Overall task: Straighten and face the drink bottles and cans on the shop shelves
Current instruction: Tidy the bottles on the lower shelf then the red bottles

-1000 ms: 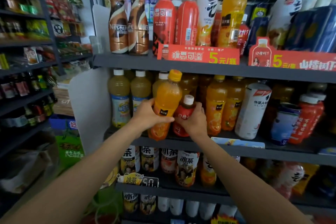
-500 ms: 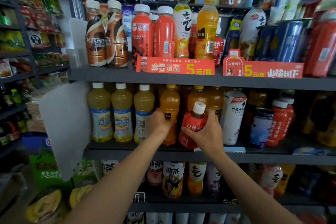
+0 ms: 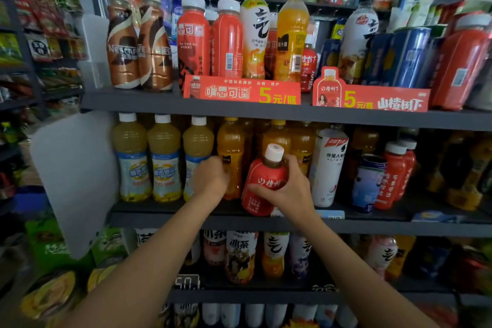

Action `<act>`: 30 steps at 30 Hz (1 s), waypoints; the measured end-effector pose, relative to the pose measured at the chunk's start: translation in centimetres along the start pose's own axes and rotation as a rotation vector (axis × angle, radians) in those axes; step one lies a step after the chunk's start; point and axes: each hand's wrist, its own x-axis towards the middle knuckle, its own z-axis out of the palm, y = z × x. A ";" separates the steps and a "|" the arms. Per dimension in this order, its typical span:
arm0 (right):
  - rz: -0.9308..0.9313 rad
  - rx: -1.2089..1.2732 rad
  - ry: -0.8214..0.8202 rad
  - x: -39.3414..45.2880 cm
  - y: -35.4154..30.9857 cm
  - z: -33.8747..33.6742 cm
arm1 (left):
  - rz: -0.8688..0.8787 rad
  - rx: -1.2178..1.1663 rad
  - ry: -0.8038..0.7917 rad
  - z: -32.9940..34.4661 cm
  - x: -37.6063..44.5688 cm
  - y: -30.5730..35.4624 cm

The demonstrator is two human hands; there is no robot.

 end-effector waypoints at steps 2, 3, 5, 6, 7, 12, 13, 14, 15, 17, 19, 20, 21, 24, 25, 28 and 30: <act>-0.048 0.059 -0.013 0.0 -1.1 -0.2 | 0.163 -0.124 0.153 -1.2 -1.9 -0.6; -0.087 0.075 -0.010 -0.1 -1.8 -0.1 | 0.295 -0.226 0.220 -1.8 -2.8 -0.8; -0.185 0.089 0.023 -0.5 -3.3 0.4 | 0.536 -0.377 0.310 -3.4 -4.2 -0.5; -0.234 0.101 0.052 -0.7 -4.2 0.5 | 0.608 -0.424 0.331 -4.3 -4.5 -0.2; -0.272 0.123 0.082 -0.8 -5.2 0.5 | 0.647 -0.467 0.345 -5.2 -4.8 0.4; -0.378 0.216 0.234 1.4 -10.9 -1.8 | 0.713 -0.597 0.342 -10.1 -5.0 3.6; -0.374 0.232 0.274 2.2 -12.1 -2.4 | 0.718 -0.578 0.318 -10.9 -4.8 4.3; -0.369 0.250 0.322 3.1 -13.2 -3.0 | 0.719 -0.543 0.284 -11.6 -4.6 4.8; -0.366 0.266 0.372 3.9 -14.2 -3.4 | 0.724 -0.501 0.242 -12.1 -4.3 5.4; -0.367 0.267 0.434 5.2 -15.3 -3.8 | 0.735 -0.434 0.185 -12.9 -3.8 6.6; -0.383 0.209 0.418 5.8 -15.6 -3.4 | 0.685 -0.436 0.171 -13.6 -3.2 7.9; -0.392 0.193 0.392 6.0 -15.6 -3.1 | 0.651 -0.451 0.175 -13.9 -2.8 8.4; -0.394 0.193 0.362 6.3 -15.5 -2.9 | 0.636 -0.462 0.188 -14.3 -2.5 8.9; -0.399 0.193 0.312 7.9 -16.1 -4.1 | 0.607 -0.461 0.208 -15.0 -1.2 10.8; -0.429 0.155 0.321 8.7 -16.5 -5.1 | 0.591 -0.476 0.199 -15.3 -0.6 11.9; -0.470 -0.005 0.375 11.2 -17.8 -8.3 | 0.578 -0.505 0.075 -16.3 2.0 15.3; -0.420 -0.111 0.415 13.7 -17.8 -11.1 | 0.609 -0.396 0.009 -16.9 4.0 17.4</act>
